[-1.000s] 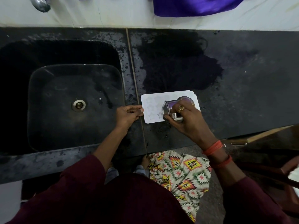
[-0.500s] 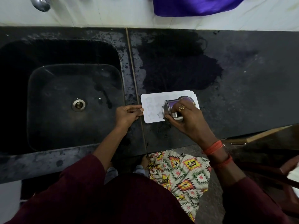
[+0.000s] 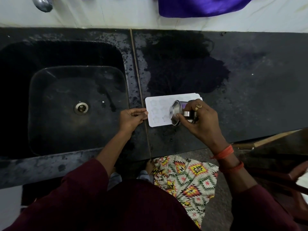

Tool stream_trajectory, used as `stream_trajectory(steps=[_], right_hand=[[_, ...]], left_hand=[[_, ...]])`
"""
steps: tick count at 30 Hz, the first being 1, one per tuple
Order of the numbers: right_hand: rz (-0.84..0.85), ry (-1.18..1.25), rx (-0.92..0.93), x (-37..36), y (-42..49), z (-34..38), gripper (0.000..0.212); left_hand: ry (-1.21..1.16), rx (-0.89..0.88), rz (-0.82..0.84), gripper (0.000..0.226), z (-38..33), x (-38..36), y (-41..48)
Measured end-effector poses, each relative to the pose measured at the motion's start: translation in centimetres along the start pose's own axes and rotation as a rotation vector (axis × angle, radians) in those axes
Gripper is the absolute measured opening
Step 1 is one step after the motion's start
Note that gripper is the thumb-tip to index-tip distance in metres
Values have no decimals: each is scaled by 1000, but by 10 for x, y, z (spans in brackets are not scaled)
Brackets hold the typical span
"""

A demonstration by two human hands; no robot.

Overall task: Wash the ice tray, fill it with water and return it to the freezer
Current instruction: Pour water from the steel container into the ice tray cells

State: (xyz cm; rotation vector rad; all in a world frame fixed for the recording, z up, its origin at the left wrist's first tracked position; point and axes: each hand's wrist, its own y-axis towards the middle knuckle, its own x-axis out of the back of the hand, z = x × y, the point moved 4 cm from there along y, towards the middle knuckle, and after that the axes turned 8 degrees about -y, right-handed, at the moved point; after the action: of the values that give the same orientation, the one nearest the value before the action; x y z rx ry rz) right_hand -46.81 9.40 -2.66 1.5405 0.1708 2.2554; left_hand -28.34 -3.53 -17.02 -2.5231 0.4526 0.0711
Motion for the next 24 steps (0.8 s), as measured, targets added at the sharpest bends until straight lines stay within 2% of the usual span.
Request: stream_trajectory(steps=[8,18,24], right_hand=[[70,-41,174,-21,-3,22,21],[109,-65,239,-34,-2,34,19],[111,-143,310,-34,-1,36,19]], left_hand=[[-13,6,1,12,0,0,1],[-13,-3,19,20,3,1,3],[-33,41,-7,15,4,0,5]])
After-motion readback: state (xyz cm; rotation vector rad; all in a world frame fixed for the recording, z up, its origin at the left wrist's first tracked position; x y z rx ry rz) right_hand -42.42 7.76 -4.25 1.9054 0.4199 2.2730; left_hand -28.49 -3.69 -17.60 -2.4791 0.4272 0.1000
